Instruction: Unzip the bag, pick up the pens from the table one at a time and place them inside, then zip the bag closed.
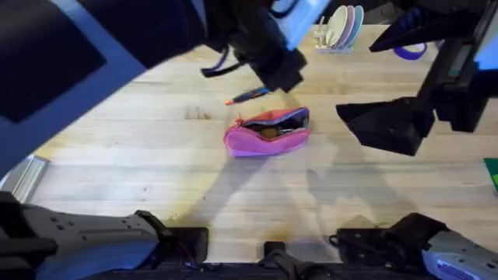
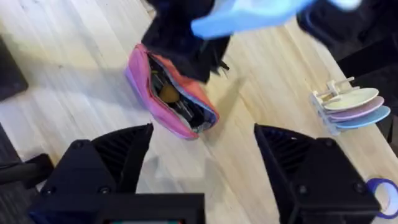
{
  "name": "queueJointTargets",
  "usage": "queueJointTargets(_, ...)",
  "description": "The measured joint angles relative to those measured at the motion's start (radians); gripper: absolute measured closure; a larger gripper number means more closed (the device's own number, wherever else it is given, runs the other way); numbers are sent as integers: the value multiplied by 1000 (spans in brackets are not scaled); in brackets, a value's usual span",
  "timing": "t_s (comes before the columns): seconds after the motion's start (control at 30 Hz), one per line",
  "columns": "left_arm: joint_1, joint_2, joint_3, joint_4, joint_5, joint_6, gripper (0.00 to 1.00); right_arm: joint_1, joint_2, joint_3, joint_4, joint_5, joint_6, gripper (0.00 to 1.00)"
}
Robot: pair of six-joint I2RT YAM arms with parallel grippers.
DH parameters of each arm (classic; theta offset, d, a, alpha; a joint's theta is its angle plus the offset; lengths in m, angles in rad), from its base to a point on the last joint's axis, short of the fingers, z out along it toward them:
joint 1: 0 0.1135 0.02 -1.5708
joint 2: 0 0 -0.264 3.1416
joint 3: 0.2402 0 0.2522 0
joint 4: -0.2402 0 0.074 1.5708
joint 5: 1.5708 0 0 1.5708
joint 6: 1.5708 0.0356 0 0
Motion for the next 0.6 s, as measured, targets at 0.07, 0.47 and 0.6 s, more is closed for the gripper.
queueJointTargets(0.07,-32,0,0,17,0,-27,960,0,0,0,0,0,0,3)
queueJointTargets(0.47,-133,0,0,53,25,-191,958,0,0,0,0,0,0,3)
queueJointTargets(0.6,-135,0,0,52,27,-239,958,0,0,0,0,0,0,3)
